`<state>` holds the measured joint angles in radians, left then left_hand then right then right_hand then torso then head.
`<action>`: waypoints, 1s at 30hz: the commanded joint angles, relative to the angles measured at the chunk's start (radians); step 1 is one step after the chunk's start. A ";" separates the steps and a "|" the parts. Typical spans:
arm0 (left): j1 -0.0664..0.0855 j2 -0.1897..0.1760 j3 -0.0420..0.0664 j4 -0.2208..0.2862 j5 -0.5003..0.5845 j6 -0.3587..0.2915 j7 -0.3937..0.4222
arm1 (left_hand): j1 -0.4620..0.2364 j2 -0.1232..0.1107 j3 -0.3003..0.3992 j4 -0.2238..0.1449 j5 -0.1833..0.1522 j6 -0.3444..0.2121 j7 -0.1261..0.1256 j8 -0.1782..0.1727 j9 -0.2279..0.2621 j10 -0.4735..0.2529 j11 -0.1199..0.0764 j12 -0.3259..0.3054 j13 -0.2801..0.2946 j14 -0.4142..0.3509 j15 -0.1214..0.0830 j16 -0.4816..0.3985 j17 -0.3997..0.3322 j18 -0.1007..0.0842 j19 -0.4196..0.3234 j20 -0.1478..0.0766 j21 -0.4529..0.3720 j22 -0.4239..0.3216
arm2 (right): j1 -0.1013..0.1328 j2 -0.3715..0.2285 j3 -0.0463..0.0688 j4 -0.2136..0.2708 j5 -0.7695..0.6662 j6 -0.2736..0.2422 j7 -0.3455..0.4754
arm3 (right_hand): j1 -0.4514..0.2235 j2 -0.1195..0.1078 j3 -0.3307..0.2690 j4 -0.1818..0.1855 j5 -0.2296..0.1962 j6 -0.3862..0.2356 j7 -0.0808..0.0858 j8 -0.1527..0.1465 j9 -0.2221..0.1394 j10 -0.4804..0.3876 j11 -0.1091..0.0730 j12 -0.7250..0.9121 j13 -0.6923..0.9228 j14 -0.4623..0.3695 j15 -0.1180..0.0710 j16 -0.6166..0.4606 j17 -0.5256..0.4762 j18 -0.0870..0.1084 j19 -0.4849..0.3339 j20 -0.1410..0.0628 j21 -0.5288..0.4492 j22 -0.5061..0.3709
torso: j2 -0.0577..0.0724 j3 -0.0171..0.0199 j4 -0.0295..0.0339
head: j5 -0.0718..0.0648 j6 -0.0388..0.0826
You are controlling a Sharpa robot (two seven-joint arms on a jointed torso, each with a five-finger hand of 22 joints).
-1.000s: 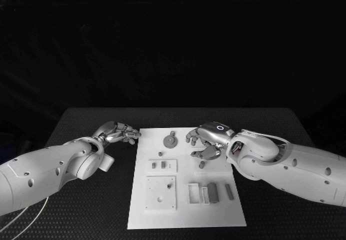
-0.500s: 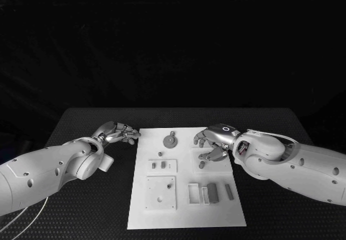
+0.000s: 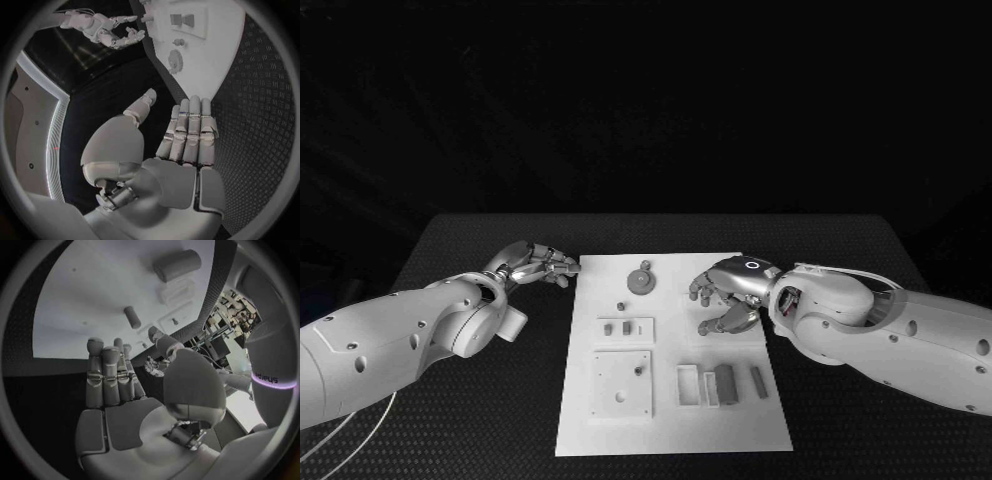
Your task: Assemble the parts on the task board
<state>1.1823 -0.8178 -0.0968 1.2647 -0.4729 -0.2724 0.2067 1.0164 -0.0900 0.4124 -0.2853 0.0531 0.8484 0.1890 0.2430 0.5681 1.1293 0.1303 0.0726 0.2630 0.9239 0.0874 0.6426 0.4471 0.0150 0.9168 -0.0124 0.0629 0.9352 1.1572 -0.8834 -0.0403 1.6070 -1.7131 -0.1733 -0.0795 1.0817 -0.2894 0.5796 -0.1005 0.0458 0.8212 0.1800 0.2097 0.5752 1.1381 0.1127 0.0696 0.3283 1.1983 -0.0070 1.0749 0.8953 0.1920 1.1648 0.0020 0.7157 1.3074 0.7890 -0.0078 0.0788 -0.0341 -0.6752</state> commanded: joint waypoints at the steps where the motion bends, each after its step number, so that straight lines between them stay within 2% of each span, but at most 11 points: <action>1: 0.001 0.001 0.001 0.002 0.002 0.008 0.010 | 0.002 0.002 -0.004 0.001 -0.004 -0.007 -0.002 0.004 -0.002 -0.001 0.005 -0.003 -0.001 0.003 0.002 -0.004 0.002 -0.003 0.000 0.004 0.006 -0.001 | -0.002 0.003 -0.008 -0.002 -0.008 0.054 0.005 | -0.007 0.001 0.001 0.006 0.004 0.003 -0.008 0.006 -0.001 -0.001 -0.006 0.006 0.002 -0.008 0.001 0.004 0.000 0.070 -0.006 0.001 0.004 0.022 | 0.000 -0.0004 -0.0007 | 0.000 -0.002; 4: 0.001 0.002 0.001 0.001 0.002 0.008 0.010 | 0.002 0.002 -0.004 0.001 -0.004 -0.006 -0.002 0.004 -0.002 -0.001 0.005 -0.003 -0.001 0.003 0.002 -0.004 0.002 -0.003 0.000 0.004 0.006 -0.001 | -0.004 0.006 -0.012 -0.003 -0.009 0.056 0.004 | -0.003 0.003 0.002 0.007 0.004 0.007 -0.013 0.009 0.000 0.005 -0.008 0.008 0.004 -0.007 -0.001 0.005 0.000 0.070 -0.006 0.000 0.006 0.022 | 0.000 0.0000 0.0002 | -0.001 -0.003; 7: 0.001 0.003 0.001 0.000 0.002 0.008 0.010 | 0.002 0.002 -0.004 0.001 -0.004 -0.006 -0.002 0.004 -0.002 -0.001 0.005 -0.003 -0.001 0.003 0.002 -0.004 0.002 -0.003 0.000 0.004 0.006 -0.001 | -0.005 0.009 -0.022 -0.006 -0.028 0.054 -0.002 | 0.009 0.009 0.005 0.002 0.004 0.012 -0.015 0.013 0.000 0.013 -0.011 0.012 0.006 -0.006 -0.004 0.007 0.000 0.070 -0.005 -0.002 0.008 0.022 | 0.000 -0.0001 0.0003 | -0.001 -0.003; 12: 0.001 0.003 0.001 -0.001 0.002 0.009 0.010 | 0.002 0.002 -0.004 0.001 -0.004 -0.006 -0.002 0.004 -0.002 -0.001 0.005 -0.003 -0.001 0.004 0.002 -0.004 0.003 -0.003 0.000 0.004 0.006 -0.002 | -0.012 0.015 -0.032 -0.012 -0.065 0.051 -0.011 | 0.060 0.041 0.013 -0.035 0.004 0.041 -0.011 0.032 0.005 0.034 -0.019 0.021 0.013 -0.003 -0.012 0.008 -0.001 0.070 -0.005 -0.006 0.012 0.022 | 0.000 -0.0001 -0.0003 | -0.001 -0.006; 14: 0.001 0.004 0.001 -0.001 0.002 0.008 0.010 | 0.002 0.002 -0.004 0.001 -0.004 -0.006 -0.002 0.004 -0.002 -0.001 0.005 -0.003 -0.001 0.004 0.002 -0.004 0.003 -0.003 0.000 0.004 0.006 -0.002 | -0.015 0.017 -0.033 -0.015 -0.068 0.050 -0.012 | 0.071 0.055 0.009 -0.053 0.004 0.050 -0.007 0.037 0.006 0.042 -0.023 0.025 0.017 -0.002 -0.015 0.008 -0.001 0.070 -0.005 -0.004 0.014 0.022 | 0.000 0.0002 -0.0003 | -0.001 -0.006; 16: 0.001 0.004 0.001 -0.002 0.002 0.008 0.010 | 0.002 0.002 -0.004 0.001 -0.004 -0.006 -0.002 0.004 -0.002 -0.001 0.005 -0.003 -0.002 0.004 0.002 -0.004 0.003 -0.003 0.000 0.004 0.006 -0.002 | -0.016 0.019 -0.034 -0.016 -0.074 0.042 -0.014 | 0.072 0.062 0.006 -0.062 0.004 0.059 -0.009 0.041 0.006 0.050 -0.025 0.028 0.020 -0.001 -0.018 0.008 -0.002 0.070 -0.005 -0.003 0.015 0.021 | 0.000 0.0003 -0.0004 | -0.001 -0.006; 24: 0.001 0.004 0.001 -0.002 0.002 0.009 0.010 | 0.001 0.003 -0.004 0.002 -0.004 -0.006 -0.002 0.004 -0.002 -0.001 0.005 -0.003 -0.002 0.004 0.002 -0.005 0.004 -0.003 0.000 0.004 0.006 -0.002 | -0.018 0.024 -0.035 -0.018 -0.090 0.012 -0.014 | 0.096 0.134 0.005 -0.123 0.004 0.112 -0.031 0.067 0.010 0.101 -0.046 0.053 0.045 0.017 -0.038 0.011 -0.004 0.070 0.010 -0.008 0.024 0.021 | 0.000 0.0006 -0.0006 | -0.002 -0.007; 30: 0.001 0.005 0.001 -0.002 0.002 0.010 0.009 | 0.001 0.003 -0.004 0.002 -0.004 -0.006 -0.002 0.004 -0.002 -0.001 0.005 -0.003 -0.002 0.004 0.002 -0.005 0.004 -0.003 0.000 0.004 0.006 -0.002 | -0.019 0.028 -0.035 -0.018 -0.090 0.007 -0.012 | 0.091 0.160 0.005 -0.143 0.004 0.126 -0.036 0.071 0.010 0.113 -0.052 0.057 0.054 0.025 -0.044 0.012 -0.005 0.070 0.016 -0.010 0.029 0.021 | 0.000 0.0004 -0.0005 | -0.003 -0.007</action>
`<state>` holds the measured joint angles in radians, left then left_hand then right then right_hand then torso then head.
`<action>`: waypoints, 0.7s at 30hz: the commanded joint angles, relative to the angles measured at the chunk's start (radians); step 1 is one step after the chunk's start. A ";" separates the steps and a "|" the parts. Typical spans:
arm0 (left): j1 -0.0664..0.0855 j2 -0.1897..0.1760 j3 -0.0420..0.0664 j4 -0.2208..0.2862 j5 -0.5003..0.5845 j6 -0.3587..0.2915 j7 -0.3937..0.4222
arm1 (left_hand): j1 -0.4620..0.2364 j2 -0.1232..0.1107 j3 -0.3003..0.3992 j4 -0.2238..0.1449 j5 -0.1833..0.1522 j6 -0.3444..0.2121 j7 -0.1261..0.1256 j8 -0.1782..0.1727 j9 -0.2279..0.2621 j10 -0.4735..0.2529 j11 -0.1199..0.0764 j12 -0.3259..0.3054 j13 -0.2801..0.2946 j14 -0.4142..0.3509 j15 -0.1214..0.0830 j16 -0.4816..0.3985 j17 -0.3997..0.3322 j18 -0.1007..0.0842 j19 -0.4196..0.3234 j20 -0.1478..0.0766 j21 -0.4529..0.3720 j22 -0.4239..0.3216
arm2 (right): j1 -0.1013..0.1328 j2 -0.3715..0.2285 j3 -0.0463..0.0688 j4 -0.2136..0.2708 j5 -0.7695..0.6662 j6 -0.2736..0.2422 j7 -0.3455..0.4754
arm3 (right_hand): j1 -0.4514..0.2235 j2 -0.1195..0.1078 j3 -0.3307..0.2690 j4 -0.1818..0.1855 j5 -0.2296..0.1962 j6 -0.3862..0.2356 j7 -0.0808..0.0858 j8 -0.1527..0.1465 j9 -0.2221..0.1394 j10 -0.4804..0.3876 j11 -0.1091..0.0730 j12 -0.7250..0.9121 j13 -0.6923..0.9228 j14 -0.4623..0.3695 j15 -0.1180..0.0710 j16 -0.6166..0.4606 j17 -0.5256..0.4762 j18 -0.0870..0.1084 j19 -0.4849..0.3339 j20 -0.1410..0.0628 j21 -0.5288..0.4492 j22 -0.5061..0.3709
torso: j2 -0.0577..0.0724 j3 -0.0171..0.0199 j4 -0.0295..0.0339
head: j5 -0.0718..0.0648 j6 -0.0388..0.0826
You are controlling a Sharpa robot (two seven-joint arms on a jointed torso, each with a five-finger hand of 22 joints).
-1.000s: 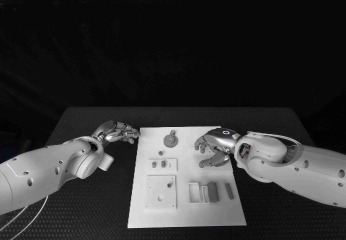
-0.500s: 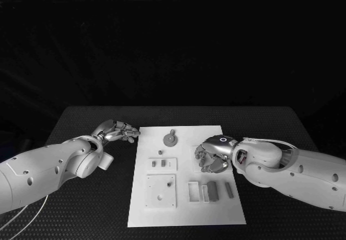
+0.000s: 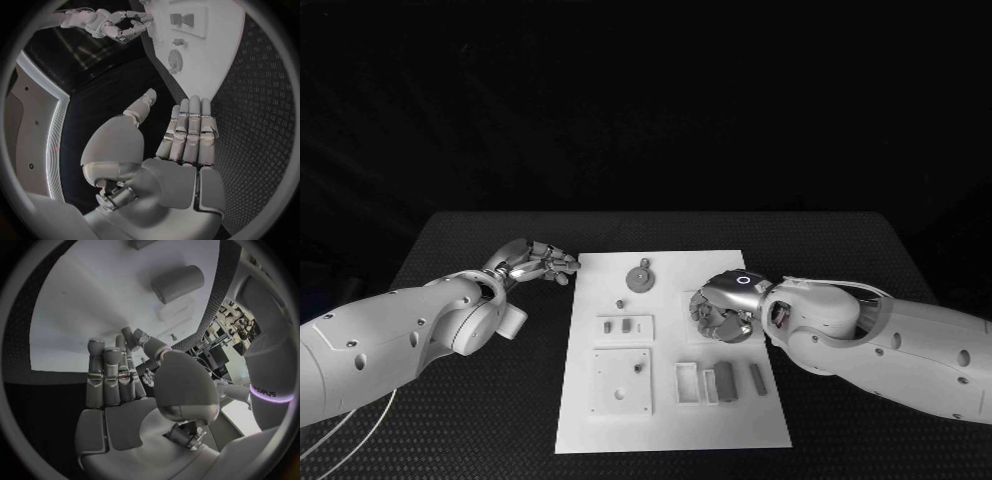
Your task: Assemble the parts on the task board
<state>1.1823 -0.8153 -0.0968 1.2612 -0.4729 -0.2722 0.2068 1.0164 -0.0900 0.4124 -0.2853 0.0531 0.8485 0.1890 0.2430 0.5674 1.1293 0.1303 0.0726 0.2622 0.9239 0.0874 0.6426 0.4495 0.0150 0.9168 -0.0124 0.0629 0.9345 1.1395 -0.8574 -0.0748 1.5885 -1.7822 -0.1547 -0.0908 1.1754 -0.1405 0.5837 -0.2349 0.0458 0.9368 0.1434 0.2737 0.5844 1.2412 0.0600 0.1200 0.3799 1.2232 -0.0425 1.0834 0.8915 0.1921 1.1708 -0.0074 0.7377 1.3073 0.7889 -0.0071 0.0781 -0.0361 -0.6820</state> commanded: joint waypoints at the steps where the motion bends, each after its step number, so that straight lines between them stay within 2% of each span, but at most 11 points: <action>1: 0.001 0.002 0.001 0.002 0.002 0.010 0.009 | 0.001 0.003 -0.004 0.002 -0.004 -0.006 -0.002 0.004 -0.001 -0.001 0.005 -0.003 -0.001 0.004 0.002 -0.005 0.002 -0.003 0.000 0.004 0.006 -0.002 | -0.002 0.003 0.000 0.000 -0.021 -0.012 0.000 | -0.004 0.014 0.001 -0.012 0.004 0.012 0.000 0.008 0.001 0.012 0.000 0.008 0.004 0.002 -0.009 0.004 -0.001 0.070 0.011 -0.001 0.007 0.021 | 0.000 -0.0003 0.0001 | -0.001 0.000; 9: 0.001 0.002 0.001 0.001 0.002 0.010 0.009 | 0.000 0.004 -0.004 0.002 -0.004 -0.006 -0.002 0.005 -0.001 -0.001 0.005 -0.003 -0.001 0.004 0.002 -0.006 0.002 -0.003 0.000 0.004 0.006 -0.002 | -0.006 0.005 -0.001 -0.002 -0.021 -0.014 0.000 | -0.012 0.032 0.003 -0.026 0.004 0.027 -0.006 0.013 0.001 0.025 -0.006 0.013 0.015 0.007 -0.014 0.004 -0.001 0.070 0.016 -0.003 0.011 0.021 | 0.000 -0.0006 0.0005 | -0.001 -0.001; 16: 0.001 0.002 0.001 0.001 0.002 0.010 0.009 | 0.000 0.004 -0.004 0.002 -0.004 -0.006 -0.002 0.005 -0.001 -0.001 0.005 -0.003 -0.002 0.004 0.002 -0.006 0.003 -0.003 0.000 0.004 0.006 -0.002 | -0.007 0.005 -0.001 0.000 -0.040 -0.043 -0.004 | 0.003 0.074 0.012 -0.056 0.004 0.071 -0.024 0.033 0.010 0.064 -0.024 0.033 0.040 0.020 -0.032 0.007 0.000 0.070 0.026 -0.011 0.021 0.022 | 0.000 -0.0004 0.0007 | -0.001 -0.002; 21: 0.001 0.002 0.001 0.000 0.002 0.010 0.009 | 0.000 0.005 -0.004 0.002 -0.004 -0.006 -0.002 0.005 -0.002 -0.001 0.005 -0.003 -0.002 0.004 0.002 -0.006 0.004 -0.003 0.000 0.004 0.006 -0.002 | -0.008 0.005 -0.001 0.001 -0.044 -0.054 -0.005 | 0.012 0.084 0.009 -0.057 0.004 0.089 -0.031 0.041 0.016 0.078 -0.032 0.042 0.057 0.028 -0.039 0.008 0.001 0.070 0.031 -0.016 0.027 0.022 | 0.000 -0.0002 0.0006 | -0.001 -0.002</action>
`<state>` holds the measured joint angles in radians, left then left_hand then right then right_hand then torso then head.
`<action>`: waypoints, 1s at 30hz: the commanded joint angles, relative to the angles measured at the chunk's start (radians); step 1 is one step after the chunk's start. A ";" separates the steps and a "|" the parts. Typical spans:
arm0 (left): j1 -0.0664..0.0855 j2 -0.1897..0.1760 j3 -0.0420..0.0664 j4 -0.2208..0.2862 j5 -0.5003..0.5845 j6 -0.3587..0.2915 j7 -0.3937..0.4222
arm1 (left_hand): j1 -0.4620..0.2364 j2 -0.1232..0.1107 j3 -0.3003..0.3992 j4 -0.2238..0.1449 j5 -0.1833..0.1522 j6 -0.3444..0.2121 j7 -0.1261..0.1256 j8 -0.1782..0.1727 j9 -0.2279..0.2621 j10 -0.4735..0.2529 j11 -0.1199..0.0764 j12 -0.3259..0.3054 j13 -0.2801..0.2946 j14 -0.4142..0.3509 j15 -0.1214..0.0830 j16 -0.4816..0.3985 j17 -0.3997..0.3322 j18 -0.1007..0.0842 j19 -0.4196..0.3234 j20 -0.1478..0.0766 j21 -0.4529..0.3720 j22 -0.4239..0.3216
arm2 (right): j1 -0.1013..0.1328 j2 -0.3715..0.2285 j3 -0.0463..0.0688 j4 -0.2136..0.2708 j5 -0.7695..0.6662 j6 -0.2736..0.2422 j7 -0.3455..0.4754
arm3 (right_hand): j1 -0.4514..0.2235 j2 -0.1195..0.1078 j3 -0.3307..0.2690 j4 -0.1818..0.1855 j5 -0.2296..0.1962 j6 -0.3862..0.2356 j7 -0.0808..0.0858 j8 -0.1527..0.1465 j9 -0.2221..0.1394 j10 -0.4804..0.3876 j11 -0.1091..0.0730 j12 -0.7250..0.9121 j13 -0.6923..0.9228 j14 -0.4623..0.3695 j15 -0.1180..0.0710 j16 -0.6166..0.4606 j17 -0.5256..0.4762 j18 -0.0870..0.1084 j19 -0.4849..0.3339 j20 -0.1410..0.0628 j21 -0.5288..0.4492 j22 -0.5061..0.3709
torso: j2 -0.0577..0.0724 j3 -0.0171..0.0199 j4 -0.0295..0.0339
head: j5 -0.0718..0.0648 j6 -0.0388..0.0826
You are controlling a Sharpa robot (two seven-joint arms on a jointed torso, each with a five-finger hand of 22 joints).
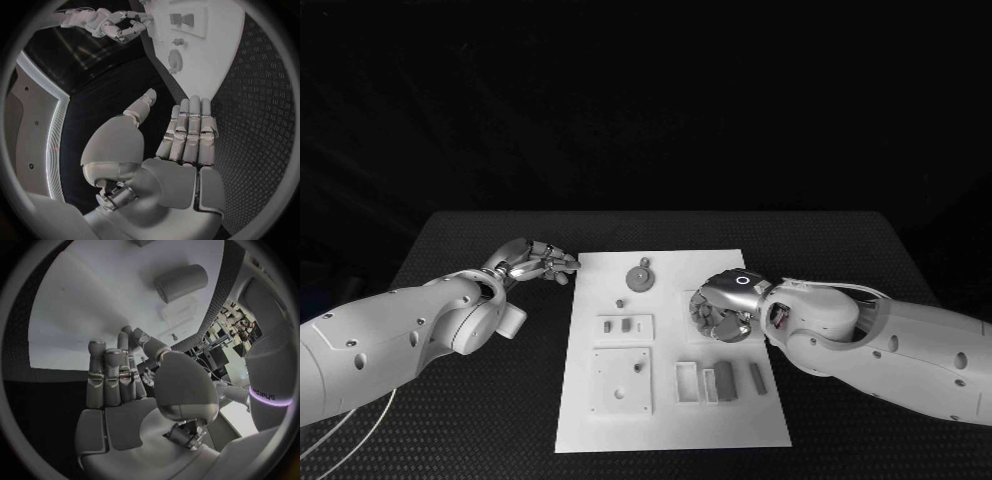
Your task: Assemble the parts on the task board
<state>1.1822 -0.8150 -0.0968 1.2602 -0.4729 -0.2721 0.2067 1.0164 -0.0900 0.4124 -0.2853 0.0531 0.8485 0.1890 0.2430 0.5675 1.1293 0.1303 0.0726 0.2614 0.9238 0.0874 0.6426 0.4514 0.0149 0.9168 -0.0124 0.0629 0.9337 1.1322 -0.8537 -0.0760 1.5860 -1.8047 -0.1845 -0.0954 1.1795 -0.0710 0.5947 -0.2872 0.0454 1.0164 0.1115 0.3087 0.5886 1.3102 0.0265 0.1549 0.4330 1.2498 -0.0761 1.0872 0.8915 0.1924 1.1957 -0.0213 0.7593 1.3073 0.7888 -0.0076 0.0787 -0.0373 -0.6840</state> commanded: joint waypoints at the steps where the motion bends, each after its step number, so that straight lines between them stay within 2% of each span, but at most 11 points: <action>1: 0.001 0.002 0.001 0.001 0.002 0.010 0.009 | 0.000 0.005 -0.004 0.002 -0.004 -0.006 -0.002 0.005 -0.002 -0.001 0.005 -0.003 -0.001 0.004 0.002 -0.007 0.002 -0.003 0.000 0.004 0.006 -0.001 | -0.001 0.001 0.000 0.003 -0.022 -0.026 -0.001 | 0.008 0.015 -0.002 -0.005 0.005 0.011 0.001 0.007 0.013 0.010 0.001 0.008 0.005 0.002 -0.007 0.005 0.001 0.069 0.007 -0.003 0.006 0.022 | 0.000 0.0003 0.0000 | 0.000 0.000; 7: 0.001 0.003 0.001 0.001 0.002 0.010 0.009 | 0.000 0.005 -0.004 0.002 -0.004 -0.006 -0.002 0.005 -0.002 -0.001 0.005 -0.003 -0.001 0.004 0.002 -0.007 0.002 -0.003 0.000 0.004 0.006 -0.002 | -0.001 -0.001 0.000 0.002 -0.023 -0.046 -0.004 | 0.010 0.018 -0.004 -0.005 0.005 0.017 -0.001 0.009 0.016 0.014 -0.002 0.011 0.013 0.006 -0.010 0.005 0.002 0.069 0.009 -0.006 0.009 0.022 | 0.000 0.0003 0.0000 | 0.000 0.000; 16: 0.000 0.003 0.001 -0.003 0.002 0.011 0.010 | -0.001 0.005 -0.004 0.002 -0.004 -0.006 -0.002 0.005 -0.002 -0.001 0.005 -0.003 -0.001 0.004 0.002 -0.008 0.003 -0.003 0.000 0.004 0.006 -0.002 | -0.001 -0.009 0.004 0.026 -0.002 -0.092 0.000 | 0.011 0.018 -0.005 -0.005 0.005 0.020 -0.002 0.011 0.019 0.017 -0.004 0.013 0.019 0.010 -0.012 0.006 0.003 0.069 0.012 -0.008 0.012 0.022 | 0.000 0.0004 0.0004 | 0.002 0.001; 19: 0.000 0.003 0.001 -0.002 0.002 0.010 0.010 | -0.001 0.005 -0.004 0.002 -0.004 -0.006 -0.002 0.005 -0.002 -0.001 0.005 -0.003 -0.002 0.004 0.002 -0.008 0.004 -0.003 0.000 0.004 0.006 -0.002 | -0.001 -0.013 0.013 0.035 0.001 -0.113 0.003 | 0.012 0.017 -0.006 -0.005 0.005 0.022 -0.003 0.011 0.020 0.018 -0.005 0.013 0.022 0.012 -0.013 0.007 0.003 0.069 0.014 -0.009 0.013 0.022 | 0.000 -0.0003 0.0001 | 0.002 0.002; 27: 0.000 0.002 0.001 -0.002 0.002 0.010 0.010 | 0.000 0.006 -0.004 0.002 -0.004 -0.007 -0.002 0.005 -0.002 -0.001 0.005 -0.003 -0.002 0.004 0.002 -0.009 0.004 -0.003 0.000 0.004 0.006 -0.002 | 0.000 -0.017 0.037 0.065 0.024 -0.121 0.006 | 0.013 0.016 -0.006 -0.005 0.005 0.023 -0.004 0.012 0.022 0.019 -0.006 0.014 0.026 0.015 -0.014 0.008 0.004 0.069 0.017 -0.011 0.015 0.022 | 0.000 -0.0009 0.0002 | 0.003 0.004; 30: 0.000 0.003 0.001 -0.002 0.002 0.010 0.010 | 0.000 0.006 -0.004 0.002 -0.004 -0.007 -0.002 0.005 -0.002 -0.001 0.005 -0.003 -0.002 0.004 0.002 -0.009 0.005 -0.003 0.000 0.004 0.006 -0.003 | 0.000 -0.011 0.040 0.073 0.047 -0.121 0.010 | 0.013 0.016 -0.006 -0.005 0.005 0.024 -0.004 0.012 0.022 0.020 -0.006 0.014 0.027 0.015 -0.014 0.008 0.004 0.069 0.017 -0.011 0.015 0.022 | 0.000 -0.0008 0.0003 | 0.005 0.005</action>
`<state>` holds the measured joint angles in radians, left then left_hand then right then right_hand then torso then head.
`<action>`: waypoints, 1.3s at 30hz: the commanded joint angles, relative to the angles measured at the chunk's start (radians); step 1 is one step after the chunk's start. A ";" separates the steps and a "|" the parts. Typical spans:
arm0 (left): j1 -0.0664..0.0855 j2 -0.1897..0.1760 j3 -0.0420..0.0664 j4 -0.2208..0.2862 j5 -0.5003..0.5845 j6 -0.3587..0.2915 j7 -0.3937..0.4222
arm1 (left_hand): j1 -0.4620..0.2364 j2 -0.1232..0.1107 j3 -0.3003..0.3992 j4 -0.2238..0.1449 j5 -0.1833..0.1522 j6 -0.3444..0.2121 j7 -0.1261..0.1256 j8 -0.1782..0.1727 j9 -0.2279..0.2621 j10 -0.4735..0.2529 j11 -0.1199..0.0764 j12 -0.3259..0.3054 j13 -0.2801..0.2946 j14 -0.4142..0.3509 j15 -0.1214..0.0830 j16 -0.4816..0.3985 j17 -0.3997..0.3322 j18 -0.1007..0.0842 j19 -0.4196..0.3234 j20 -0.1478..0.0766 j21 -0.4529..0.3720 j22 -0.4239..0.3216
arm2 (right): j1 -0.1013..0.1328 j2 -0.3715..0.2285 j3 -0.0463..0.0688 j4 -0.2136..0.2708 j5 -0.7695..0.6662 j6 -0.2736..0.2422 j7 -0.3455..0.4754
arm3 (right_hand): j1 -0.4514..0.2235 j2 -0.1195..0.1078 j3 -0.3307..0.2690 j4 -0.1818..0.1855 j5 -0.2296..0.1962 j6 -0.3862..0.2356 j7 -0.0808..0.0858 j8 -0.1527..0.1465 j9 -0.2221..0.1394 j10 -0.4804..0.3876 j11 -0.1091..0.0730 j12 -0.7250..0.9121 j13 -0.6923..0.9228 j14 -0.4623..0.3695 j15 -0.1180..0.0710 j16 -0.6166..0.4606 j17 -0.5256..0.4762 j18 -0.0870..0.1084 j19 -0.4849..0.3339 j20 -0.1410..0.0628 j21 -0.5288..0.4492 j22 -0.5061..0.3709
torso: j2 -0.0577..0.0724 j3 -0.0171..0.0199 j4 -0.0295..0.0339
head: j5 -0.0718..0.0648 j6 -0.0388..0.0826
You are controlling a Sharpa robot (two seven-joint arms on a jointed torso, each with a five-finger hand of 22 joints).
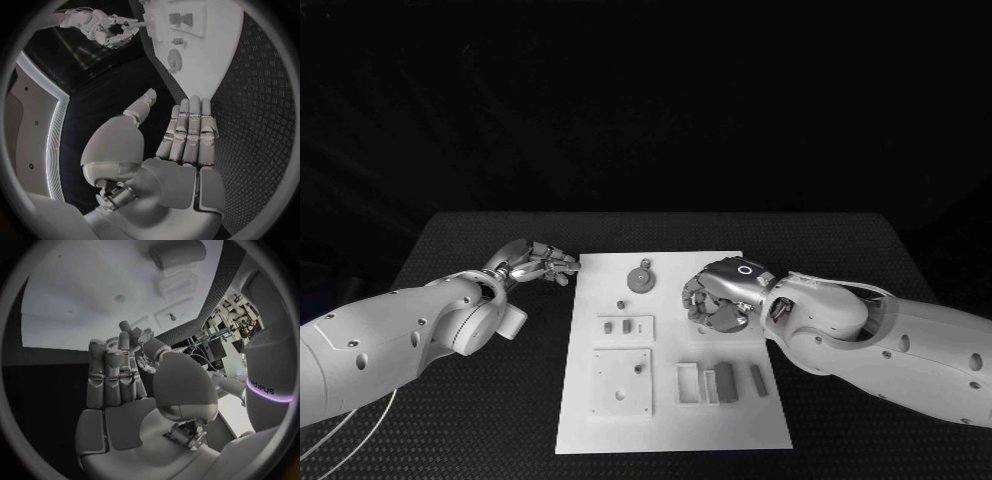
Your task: Assemble the parts on the task board
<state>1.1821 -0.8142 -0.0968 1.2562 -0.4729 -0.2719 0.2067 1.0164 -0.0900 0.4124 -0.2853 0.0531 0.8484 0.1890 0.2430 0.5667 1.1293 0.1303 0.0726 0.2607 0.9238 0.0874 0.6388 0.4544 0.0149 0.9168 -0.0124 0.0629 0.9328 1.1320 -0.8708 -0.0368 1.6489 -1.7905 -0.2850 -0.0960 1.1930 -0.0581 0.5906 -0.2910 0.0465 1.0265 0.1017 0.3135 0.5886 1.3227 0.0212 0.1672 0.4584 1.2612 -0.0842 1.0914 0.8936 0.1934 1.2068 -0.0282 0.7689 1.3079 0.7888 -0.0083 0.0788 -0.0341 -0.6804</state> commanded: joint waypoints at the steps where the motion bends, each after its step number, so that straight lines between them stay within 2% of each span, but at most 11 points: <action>1: 0.001 0.002 0.001 0.002 0.002 0.009 0.011 | 0.000 0.006 -0.004 0.002 -0.004 -0.007 -0.002 0.005 -0.001 -0.001 0.005 -0.003 -0.001 0.004 0.002 -0.005 0.002 -0.003 0.000 0.004 0.006 -0.002 | 0.000 0.010 0.001 0.014 0.041 -0.019 0.013 | 0.000 0.003 -0.002 -0.001 0.004 0.014 0.006 0.007 0.022 0.007 -0.001 0.002 0.002 0.004 -0.006 0.004 0.002 0.068 0.006 -0.004 0.006 0.021 | 0.000 0.0000 0.0003 | 0.002 0.002; 9: 0.001 0.004 0.001 0.002 0.002 0.010 0.011 | -0.001 0.006 -0.004 0.002 -0.004 -0.007 -0.002 0.005 -0.002 -0.001 0.005 -0.003 -0.001 0.004 0.002 -0.006 0.002 -0.003 0.000 0.004 0.006 -0.002 | 0.000 0.069 0.001 0.030 0.093 -0.005 0.031 | -0.001 0.004 -0.002 -0.001 0.004 0.014 0.006 0.007 0.022 0.007 -0.001 0.002 0.003 0.004 -0.006 0.004 0.002 0.068 0.006 -0.005 0.006 0.021 | 0.000 0.0003 -0.0020 | 0.006 0.003; 13: 0.001 0.006 0.001 0.001 0.002 0.011 0.011 | -0.001 0.006 -0.004 0.002 -0.004 -0.007 -0.002 0.005 -0.002 -0.001 0.005 -0.003 -0.002 0.004 0.002 -0.006 0.003 -0.003 0.000 0.004 0.006 -0.002 | -0.001 0.108 0.000 0.028 0.108 0.005 0.040 | -0.001 0.005 -0.002 -0.001 0.004 0.013 0.006 0.006 0.022 0.007 -0.001 0.002 0.003 0.005 -0.006 0.004 0.002 0.068 0.007 -0.005 0.006 0.021 | 0.000 0.0004 0.0003 | 0.009 0.003; 18: 0.001 0.008 0.001 0.001 0.002 0.011 0.011 | -0.001 0.006 -0.004 0.002 -0.004 -0.007 -0.002 0.005 -0.002 -0.001 0.005 -0.003 -0.002 0.004 0.002 -0.006 0.004 -0.003 0.000 0.004 0.006 -0.002 | -0.015 0.163 -0.006 0.021 0.121 0.017 0.051 | -0.002 0.006 -0.002 -0.001 0.004 0.012 0.007 0.005 0.023 0.006 -0.001 0.001 0.005 0.005 -0.006 0.003 0.002 0.068 0.006 -0.005 0.006 0.020 | 0.000 0.0002 0.0004 | 0.020 0.001; 27: 0.001 0.010 0.001 0.001 0.002 0.012 0.010 | -0.001 0.006 -0.004 0.002 -0.004 -0.007 -0.002 0.005 -0.002 -0.001 0.005 -0.003 -0.002 0.005 0.002 -0.007 0.005 -0.003 0.000 0.004 0.006 -0.003 | -0.035 0.227 -0.037 -0.005 0.130 0.036 0.066 | -0.003 0.009 -0.002 -0.001 0.004 0.011 0.008 0.004 0.023 0.005 -0.001 0.000 0.007 0.004 -0.006 0.002 0.002 0.068 0.006 -0.005 0.006 0.020 | 0.000 -0.0005 0.0002 | 0.038 -0.005; 28: 0.001 0.010 0.001 0.001 0.002 0.012 0.010 | -0.001 0.006 -0.004 0.002 -0.004 -0.007 -0.002 0.005 -0.002 -0.001 0.005 -0.003 -0.002 0.005 0.002 -0.007 0.005 -0.003 0.000 0.004 0.006 -0.003 | -0.037 0.229 -0.038 -0.007 0.130 0.037 0.066 | -0.004 0.009 -0.002 -0.001 0.004 0.011 0.008 0.004 0.023 0.005 -0.001 0.000 0.007 0.004 -0.006 0.002 0.002 0.068 0.006 -0.005 0.006 0.020 | 0.000 -0.0007 0.0002 | 0.040 -0.007; 36: 0.001 0.009 0.001 0.001 0.002 0.012 0.010 | -0.001 0.006 -0.004 0.002 -0.004 -0.007 -0.002 0.006 -0.002 -0.001 0.005 -0.003 -0.002 0.005 0.002 -0.008 0.005 -0.003 0.000 0.004 0.006 -0.003 | -0.048 0.244 -0.073 -0.025 0.138 0.088 0.073 | -0.004 0.012 -0.002 -0.002 0.004 0.009 0.008 0.003 0.024 0.003 -0.001 -0.001 0.009 0.004 -0.006 0.001 0.002 0.068 0.005 -0.006 0.005 0.020 | 0.000 -0.0001 0.0006 | 0.051 -0.014; 39: 0.001 0.009 0.001 0.001 0.002 0.011 0.010 | -0.001 0.006 -0.004 0.002 -0.004 -0.007 -0.002 0.006 -0.002 -0.001 0.005 -0.003 -0.003 0.005 0.002 -0.008 0.006 -0.003 0.000 0.004 0.006 -0.003 | -0.055 0.250 -0.078 -0.027 0.142 0.094 0.077 | -0.004 0.012 -0.002 -0.002 0.004 0.009 0.008 0.003 0.024 0.003 -0.001 -0.001 0.009 0.003 -0.006 0.001 0.002 0.068 0.004 -0.006 0.005 0.019 | 0.000 0.0002 -0.0008 | 0.054 -0.017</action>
<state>1.1820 -0.8071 -0.0968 1.2551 -0.4729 -0.2711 0.2070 1.0164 -0.0900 0.4125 -0.2853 0.0531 0.8484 0.1890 0.2430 0.5660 1.1293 0.1303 0.0726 0.2590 0.9238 0.0874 0.6348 0.4591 0.0150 0.9168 -0.0124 0.0629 0.9313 1.0784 -0.6239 -0.1152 1.6214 -1.6587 -0.2315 -0.0381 1.1892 -0.0548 0.5879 -0.2938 0.0455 1.0245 0.1038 0.3146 0.5886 1.3226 0.0213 0.1672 0.4667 1.2679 -0.0832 1.0918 0.8941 0.1937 1.2133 -0.0283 0.7687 1.3076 0.7888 -0.0086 0.0788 0.0170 -0.6948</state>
